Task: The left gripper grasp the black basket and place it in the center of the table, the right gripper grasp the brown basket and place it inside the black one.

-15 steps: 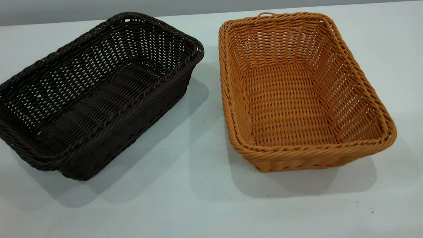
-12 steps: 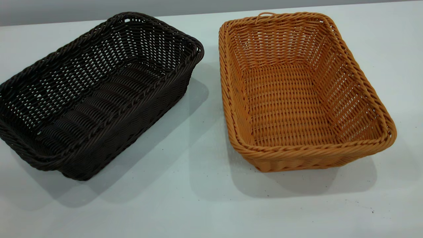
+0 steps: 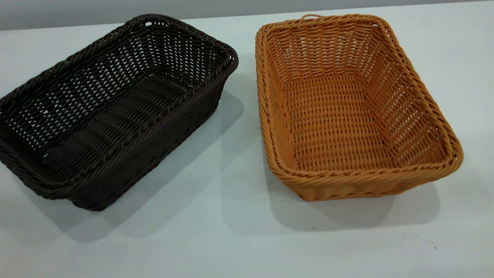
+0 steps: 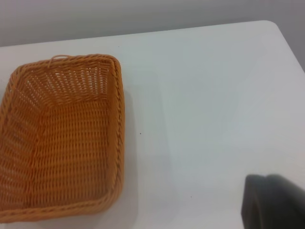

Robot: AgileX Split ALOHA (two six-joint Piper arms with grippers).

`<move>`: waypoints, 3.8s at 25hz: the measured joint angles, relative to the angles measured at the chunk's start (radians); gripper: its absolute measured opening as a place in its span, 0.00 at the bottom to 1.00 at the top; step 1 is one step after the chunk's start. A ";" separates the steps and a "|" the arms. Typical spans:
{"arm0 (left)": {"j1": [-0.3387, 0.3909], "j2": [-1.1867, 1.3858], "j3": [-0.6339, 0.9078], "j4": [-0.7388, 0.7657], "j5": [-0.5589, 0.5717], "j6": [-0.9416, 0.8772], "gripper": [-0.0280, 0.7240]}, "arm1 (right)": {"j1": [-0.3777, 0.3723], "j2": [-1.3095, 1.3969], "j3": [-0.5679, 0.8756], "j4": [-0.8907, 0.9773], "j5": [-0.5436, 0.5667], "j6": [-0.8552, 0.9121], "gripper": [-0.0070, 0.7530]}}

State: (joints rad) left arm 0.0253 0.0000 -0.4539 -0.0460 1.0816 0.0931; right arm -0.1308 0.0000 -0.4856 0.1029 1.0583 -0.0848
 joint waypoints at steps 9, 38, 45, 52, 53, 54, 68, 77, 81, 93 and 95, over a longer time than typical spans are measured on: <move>0.000 0.000 0.000 0.000 0.000 0.000 0.04 | 0.000 0.000 0.000 0.000 0.000 0.000 0.02; -0.001 0.000 0.000 0.000 -0.012 0.000 0.04 | 0.000 0.000 0.000 0.079 -0.012 0.016 0.02; -0.001 0.006 -0.017 -0.021 -0.034 0.009 0.04 | 0.000 0.001 -0.009 0.125 -0.021 0.047 0.05; -0.001 0.153 -0.079 -0.123 -0.151 0.126 0.19 | 0.000 0.144 -0.009 0.271 -0.051 0.005 0.40; -0.001 0.186 -0.090 -0.140 -0.170 0.158 0.24 | 0.000 0.165 -0.009 0.300 -0.062 -0.014 0.45; -0.001 0.222 -0.103 -0.157 -0.195 0.186 0.29 | 0.000 0.191 -0.009 0.335 -0.077 -0.031 0.49; -0.001 0.720 -0.188 -0.371 -0.642 0.469 0.60 | 0.000 0.616 -0.009 0.929 -0.196 0.079 0.65; -0.001 0.825 -0.193 -0.620 -0.686 0.692 0.60 | 0.002 0.913 0.024 1.104 -0.166 0.211 0.66; -0.001 0.825 -0.193 -0.741 -0.686 0.790 0.60 | 0.050 1.027 0.052 1.127 -0.166 0.275 0.66; -0.001 0.824 -0.192 -0.816 -0.675 0.829 0.60 | 0.416 1.357 0.052 1.387 -0.355 0.277 0.66; -0.001 0.824 -0.192 -0.816 -0.675 0.829 0.60 | 0.456 1.412 0.051 1.438 -0.365 0.242 0.66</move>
State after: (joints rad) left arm 0.0242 0.8242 -0.6459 -0.8622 0.4071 0.9221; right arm 0.3250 1.4122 -0.4342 1.5404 0.6929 0.1575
